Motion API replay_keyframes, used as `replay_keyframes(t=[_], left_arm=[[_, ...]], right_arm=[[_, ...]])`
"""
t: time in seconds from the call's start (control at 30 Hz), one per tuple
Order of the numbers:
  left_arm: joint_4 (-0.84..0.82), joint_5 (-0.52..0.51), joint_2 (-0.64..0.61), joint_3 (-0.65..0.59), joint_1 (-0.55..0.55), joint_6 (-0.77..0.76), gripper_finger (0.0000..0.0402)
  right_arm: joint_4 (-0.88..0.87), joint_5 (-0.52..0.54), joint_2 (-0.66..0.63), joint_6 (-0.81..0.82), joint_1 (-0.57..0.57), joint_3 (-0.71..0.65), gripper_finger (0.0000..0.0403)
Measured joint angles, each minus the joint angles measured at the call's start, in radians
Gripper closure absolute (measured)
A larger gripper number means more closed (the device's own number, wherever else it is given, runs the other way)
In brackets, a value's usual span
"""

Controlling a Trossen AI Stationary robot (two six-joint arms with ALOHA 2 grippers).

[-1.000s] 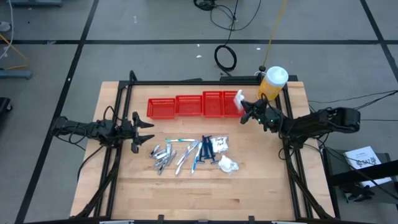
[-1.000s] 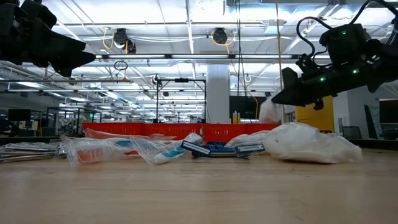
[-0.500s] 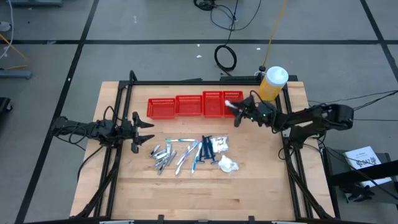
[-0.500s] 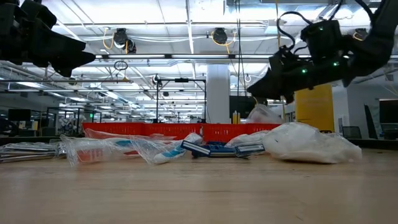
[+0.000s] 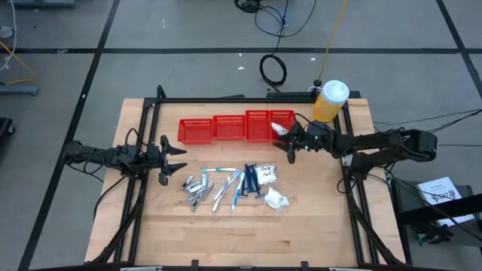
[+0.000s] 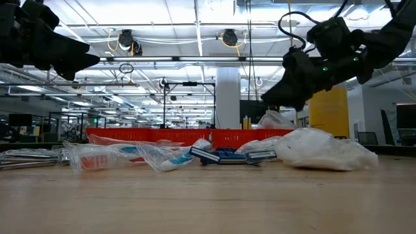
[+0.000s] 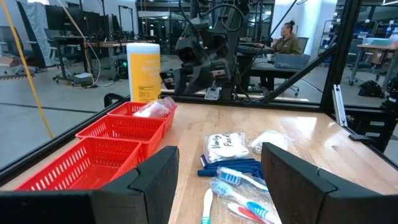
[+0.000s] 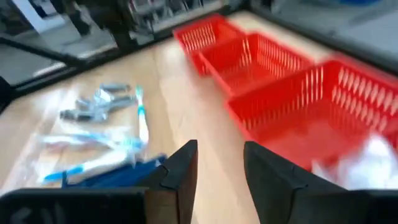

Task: Pick & Place Travel size toiletries
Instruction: Put the right vanity pack into the vertical right red bin

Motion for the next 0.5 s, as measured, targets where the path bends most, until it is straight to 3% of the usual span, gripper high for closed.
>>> replay_keyframes(t=[0.2,0.4,0.5], left_arm=[[0.000,0.000,0.000,0.000,0.000,0.000,0.0176],[0.000,0.000,0.000,0.000,0.000,0.000,0.0176],[0.000,0.000,0.000,0.000,0.000,0.000,0.0176]], right_arm=[[-0.150,0.106,-0.043,0.023,-0.002,0.000,0.0301],[-0.149,0.510,-0.032,-0.140,-0.004,-0.001,0.0313],[-0.088,0.567,-0.033,-0.220,-0.004,-0.001,0.0314]])
